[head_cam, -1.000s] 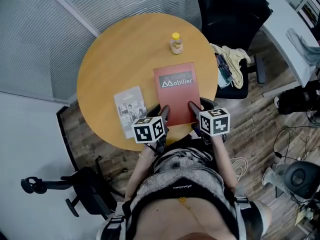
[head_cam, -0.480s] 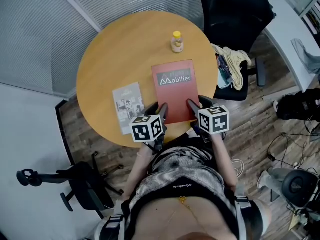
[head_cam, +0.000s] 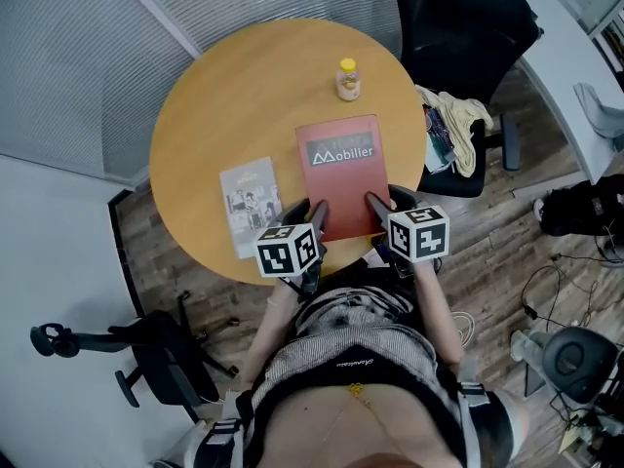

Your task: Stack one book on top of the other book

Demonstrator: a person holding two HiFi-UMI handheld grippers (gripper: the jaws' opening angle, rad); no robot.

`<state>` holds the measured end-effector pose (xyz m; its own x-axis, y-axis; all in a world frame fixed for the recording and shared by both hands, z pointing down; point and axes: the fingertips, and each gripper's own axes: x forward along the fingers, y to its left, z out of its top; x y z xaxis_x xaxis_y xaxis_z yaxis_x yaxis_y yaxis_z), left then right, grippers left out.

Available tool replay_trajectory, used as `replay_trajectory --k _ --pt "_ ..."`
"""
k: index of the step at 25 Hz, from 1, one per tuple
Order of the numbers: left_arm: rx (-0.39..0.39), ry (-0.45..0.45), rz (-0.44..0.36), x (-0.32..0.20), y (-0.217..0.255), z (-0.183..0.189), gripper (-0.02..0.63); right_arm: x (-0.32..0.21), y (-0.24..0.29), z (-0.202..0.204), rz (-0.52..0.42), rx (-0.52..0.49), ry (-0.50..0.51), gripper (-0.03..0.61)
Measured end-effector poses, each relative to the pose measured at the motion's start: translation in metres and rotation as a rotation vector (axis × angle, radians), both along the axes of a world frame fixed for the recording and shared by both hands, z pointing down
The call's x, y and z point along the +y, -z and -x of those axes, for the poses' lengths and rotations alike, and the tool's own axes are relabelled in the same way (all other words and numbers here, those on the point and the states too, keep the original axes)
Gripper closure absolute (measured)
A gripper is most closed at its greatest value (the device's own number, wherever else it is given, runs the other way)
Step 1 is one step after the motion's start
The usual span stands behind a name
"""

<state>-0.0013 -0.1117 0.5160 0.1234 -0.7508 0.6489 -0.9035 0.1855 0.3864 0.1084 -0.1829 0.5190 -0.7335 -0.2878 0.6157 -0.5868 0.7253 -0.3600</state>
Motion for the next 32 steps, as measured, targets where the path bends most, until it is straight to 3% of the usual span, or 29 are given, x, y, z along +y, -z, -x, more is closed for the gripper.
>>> replay_trajectory --k 22,32 --pt "0.035 0.000 -0.003 0.039 -0.004 0.080 0.462 0.040 0.001 0.080 -0.009 0.028 -0.003 0.391" --pt "0.053 0.002 -0.002 0.091 -0.002 0.151 0.462 0.091 0.005 0.150 -0.005 0.038 -0.007 0.391"
